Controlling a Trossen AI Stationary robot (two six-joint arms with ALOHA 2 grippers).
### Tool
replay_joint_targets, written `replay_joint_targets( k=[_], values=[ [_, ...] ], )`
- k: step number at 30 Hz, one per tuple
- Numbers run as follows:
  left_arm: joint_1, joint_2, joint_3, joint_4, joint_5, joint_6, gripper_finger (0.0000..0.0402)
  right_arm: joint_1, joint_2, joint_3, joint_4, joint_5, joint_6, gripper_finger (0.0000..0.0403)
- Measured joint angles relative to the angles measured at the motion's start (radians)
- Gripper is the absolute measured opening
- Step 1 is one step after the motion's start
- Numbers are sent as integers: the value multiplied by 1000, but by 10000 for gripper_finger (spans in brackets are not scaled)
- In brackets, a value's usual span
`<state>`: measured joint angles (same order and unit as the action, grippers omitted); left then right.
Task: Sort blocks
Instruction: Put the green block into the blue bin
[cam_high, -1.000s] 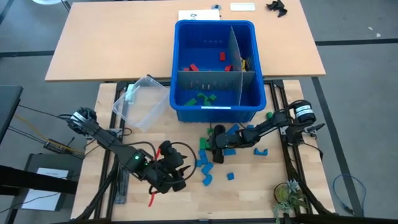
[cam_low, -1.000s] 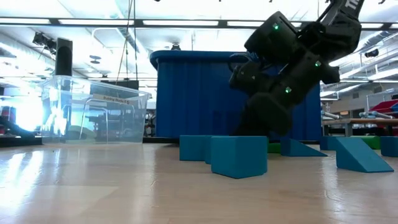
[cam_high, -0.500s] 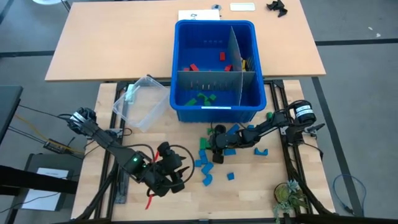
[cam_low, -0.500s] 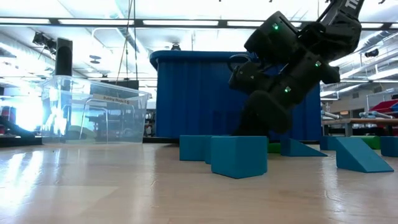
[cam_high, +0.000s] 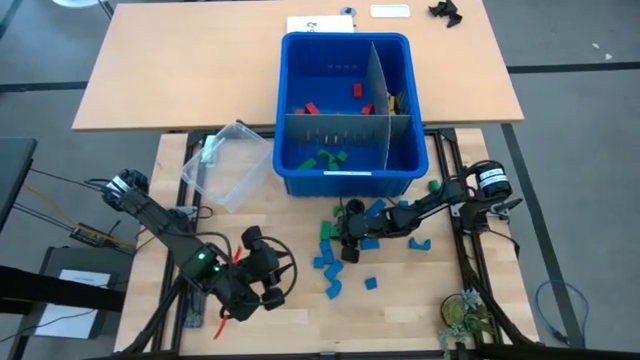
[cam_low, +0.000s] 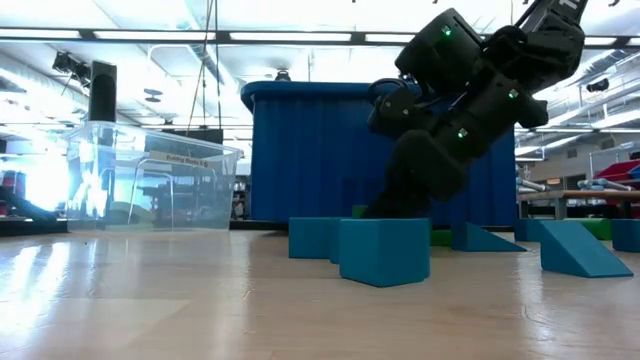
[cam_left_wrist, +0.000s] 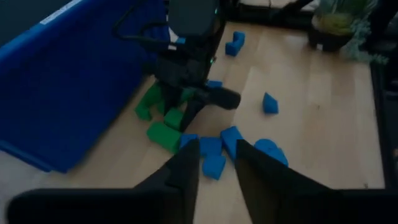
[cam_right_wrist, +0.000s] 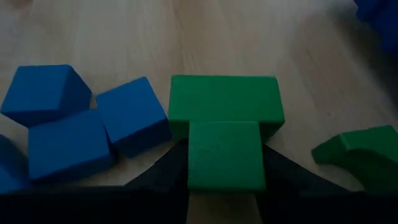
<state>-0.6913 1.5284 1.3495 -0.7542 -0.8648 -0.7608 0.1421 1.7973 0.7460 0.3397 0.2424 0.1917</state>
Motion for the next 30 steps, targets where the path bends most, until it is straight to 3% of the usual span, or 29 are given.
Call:
replay_joint_targets(
  k=[7, 13, 18, 22, 24, 30],
  values=[
    [-12, 0, 0, 9, 39, -1, 10, 48, -44, 14, 23, -18, -26, 133],
    [-63, 0, 0, 6, 57, -72, 10, 99, -175, 121, -24, 9, -54, 133],
    [-91, 0, 0, -5, -89, -83, 9, 106, -298, 284, -196, 38, -77, 133],
    [-87, 0, 0, -38, -341, -197, 9, 27, -349, 473, -447, 165, -71, 133],
    [-76, 0, 0, -38, -407, -184, 9, -46, -358, 546, -528, 196, -99, 133],
    [-13, 0, 0, -40, -283, -130, 9, -310, -322, 588, -584, 153, -164, 143]
  ],
)
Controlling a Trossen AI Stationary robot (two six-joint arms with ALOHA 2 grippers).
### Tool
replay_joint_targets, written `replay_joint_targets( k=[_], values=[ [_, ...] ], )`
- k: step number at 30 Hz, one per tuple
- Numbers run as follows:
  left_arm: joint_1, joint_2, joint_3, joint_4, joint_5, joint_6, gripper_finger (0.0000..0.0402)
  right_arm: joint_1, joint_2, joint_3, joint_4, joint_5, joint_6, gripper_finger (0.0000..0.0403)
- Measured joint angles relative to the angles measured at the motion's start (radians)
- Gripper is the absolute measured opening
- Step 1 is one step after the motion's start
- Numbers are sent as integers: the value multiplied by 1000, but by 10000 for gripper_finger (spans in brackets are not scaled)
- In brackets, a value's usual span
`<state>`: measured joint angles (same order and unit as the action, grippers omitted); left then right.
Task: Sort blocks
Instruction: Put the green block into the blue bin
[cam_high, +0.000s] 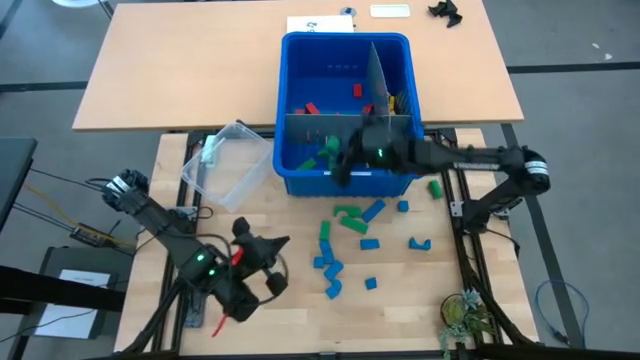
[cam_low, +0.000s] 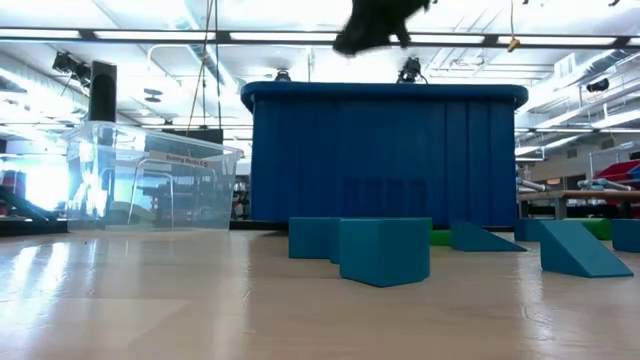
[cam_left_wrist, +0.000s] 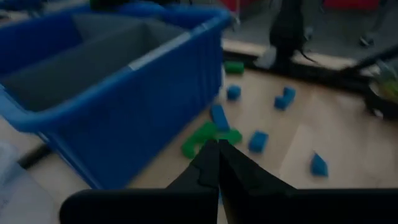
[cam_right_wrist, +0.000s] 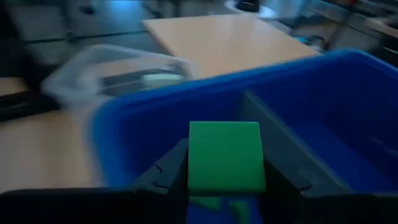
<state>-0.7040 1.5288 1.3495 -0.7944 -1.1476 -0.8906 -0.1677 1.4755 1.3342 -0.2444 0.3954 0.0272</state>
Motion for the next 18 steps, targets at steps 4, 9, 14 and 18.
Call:
replay_joint_targets(
  k=[4, 9, 14, 18],
  values=[
    [10, 0, 0, 1, 87, -1, 8, -79, 32, -2, -41, -78, -2, 204],
    [8, 0, 0, -7, 94, -8, 8, -38, -20, -1, -186, -151, -29, 275],
    [8, 0, 0, -5, 101, -11, 11, 109, -67, 0, -425, -160, -15, 295],
    [8, 0, 0, -3, 102, -4, 14, 229, -70, -58, -470, -111, 56, 289]
  ],
)
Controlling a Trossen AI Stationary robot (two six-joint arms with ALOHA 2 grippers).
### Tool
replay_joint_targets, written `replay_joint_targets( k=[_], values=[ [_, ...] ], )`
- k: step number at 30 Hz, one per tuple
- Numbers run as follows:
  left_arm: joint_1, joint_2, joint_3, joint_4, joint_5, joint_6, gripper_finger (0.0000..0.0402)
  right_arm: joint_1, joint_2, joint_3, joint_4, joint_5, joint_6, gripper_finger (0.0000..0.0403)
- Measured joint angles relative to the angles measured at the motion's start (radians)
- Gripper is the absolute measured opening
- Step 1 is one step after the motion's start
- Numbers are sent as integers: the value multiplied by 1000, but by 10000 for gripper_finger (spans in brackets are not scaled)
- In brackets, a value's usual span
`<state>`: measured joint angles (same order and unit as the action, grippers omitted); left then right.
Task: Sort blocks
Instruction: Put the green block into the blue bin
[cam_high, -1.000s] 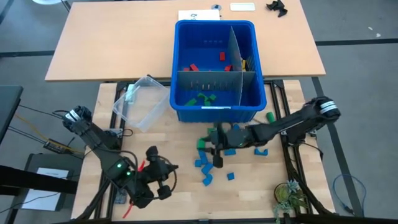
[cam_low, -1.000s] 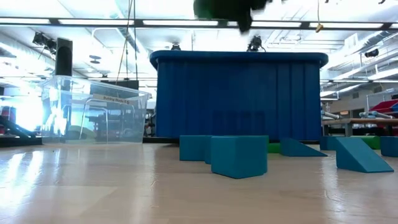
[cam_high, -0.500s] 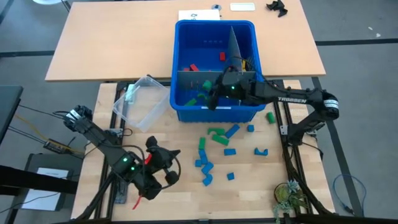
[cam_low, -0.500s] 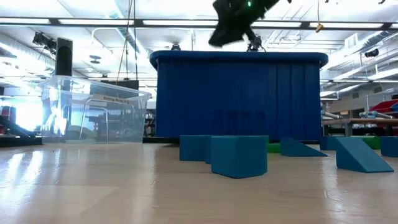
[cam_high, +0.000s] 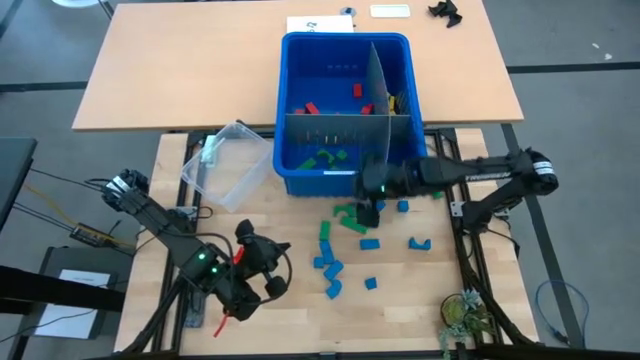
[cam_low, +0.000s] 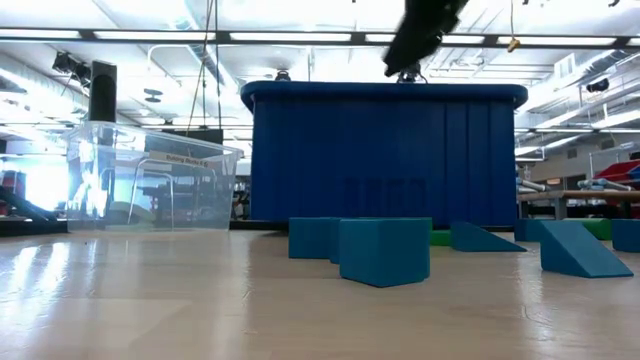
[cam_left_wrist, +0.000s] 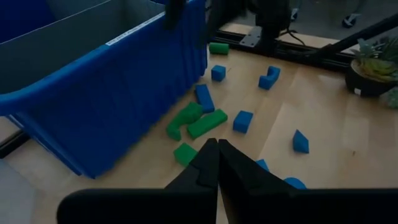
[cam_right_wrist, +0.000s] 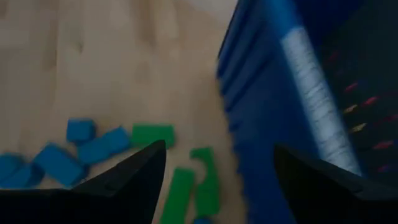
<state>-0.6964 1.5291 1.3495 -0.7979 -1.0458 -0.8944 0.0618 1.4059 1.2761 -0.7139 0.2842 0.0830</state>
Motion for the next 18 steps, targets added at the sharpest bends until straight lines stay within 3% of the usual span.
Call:
replay_joint_targets(
  k=[5, 9, 18],
  values=[
    [0, 0, 0, 0, 4, -3, 15, 117, 1, -156, 110, 63, 95, 274],
    [0, 0, 0, 0, 4, -6, 15, 170, 10, -328, 355, 88, 104, 264],
    [0, 0, 0, 16, 4, -3, 16, 101, 81, -578, 713, 152, 58, 226]
  ],
)
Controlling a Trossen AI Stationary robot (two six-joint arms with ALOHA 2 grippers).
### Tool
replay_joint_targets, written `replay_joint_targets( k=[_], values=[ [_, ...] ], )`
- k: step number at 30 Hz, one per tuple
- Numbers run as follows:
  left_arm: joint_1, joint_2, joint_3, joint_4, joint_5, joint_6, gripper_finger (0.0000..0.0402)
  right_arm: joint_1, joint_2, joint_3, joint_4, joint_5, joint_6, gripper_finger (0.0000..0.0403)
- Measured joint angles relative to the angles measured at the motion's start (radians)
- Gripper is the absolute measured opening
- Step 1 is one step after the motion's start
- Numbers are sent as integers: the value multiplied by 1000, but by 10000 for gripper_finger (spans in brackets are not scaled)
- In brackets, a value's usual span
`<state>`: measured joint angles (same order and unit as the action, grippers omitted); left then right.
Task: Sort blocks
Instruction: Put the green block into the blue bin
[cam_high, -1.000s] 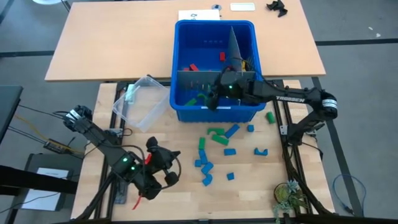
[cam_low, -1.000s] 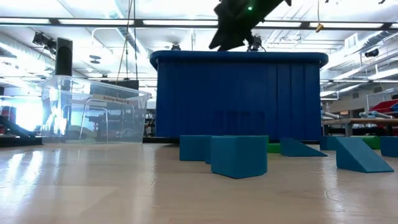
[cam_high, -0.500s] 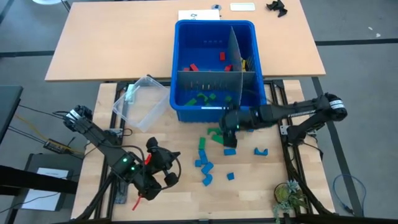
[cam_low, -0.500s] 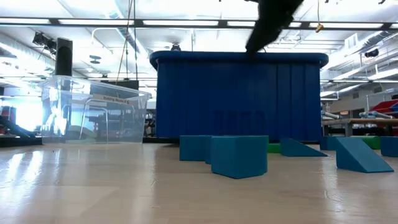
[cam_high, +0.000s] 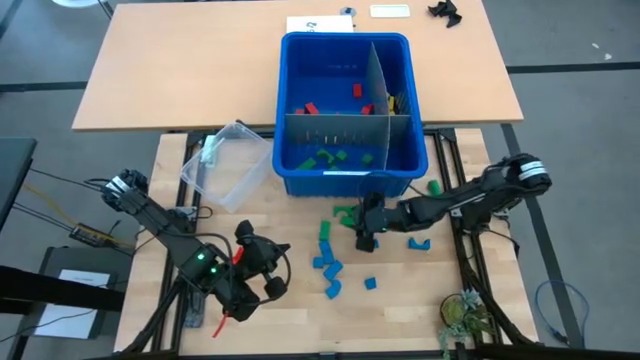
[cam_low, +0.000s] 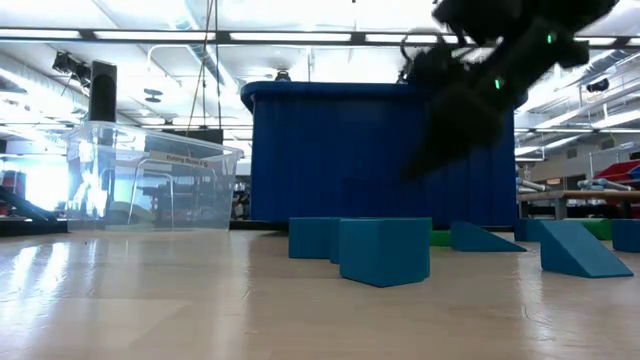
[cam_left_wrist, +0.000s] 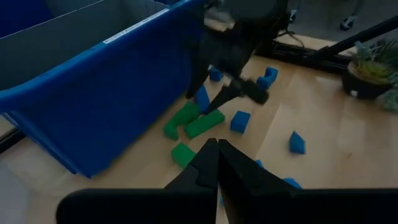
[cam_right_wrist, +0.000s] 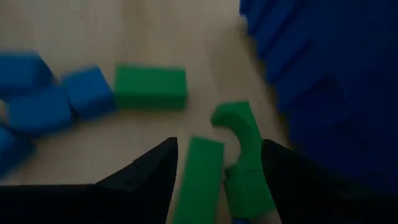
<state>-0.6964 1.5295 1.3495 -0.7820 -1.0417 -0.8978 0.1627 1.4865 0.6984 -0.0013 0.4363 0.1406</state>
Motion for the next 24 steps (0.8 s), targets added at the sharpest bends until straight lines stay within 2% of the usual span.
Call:
replay_joint_targets(
  k=[3, 10, 13, 19, 24],
  values=[
    [1, 0, 0, 14, -1, 0, 16, -26, 69, -24, 54, -11, -55, 217],
    [1, 0, 0, 30, 0, 5, 16, -48, 190, -13, 133, -6, -42, 216],
    [2, 0, 0, 29, 0, 10, 16, -48, 205, -12, 135, -23, -7, 216],
    [2, 0, 0, 30, 0, 21, 17, 1, 202, -14, 188, -149, 16, 215],
    [2, 0, 0, 30, 0, 26, 17, 29, 191, -19, 241, -160, -20, 215]
  ],
)
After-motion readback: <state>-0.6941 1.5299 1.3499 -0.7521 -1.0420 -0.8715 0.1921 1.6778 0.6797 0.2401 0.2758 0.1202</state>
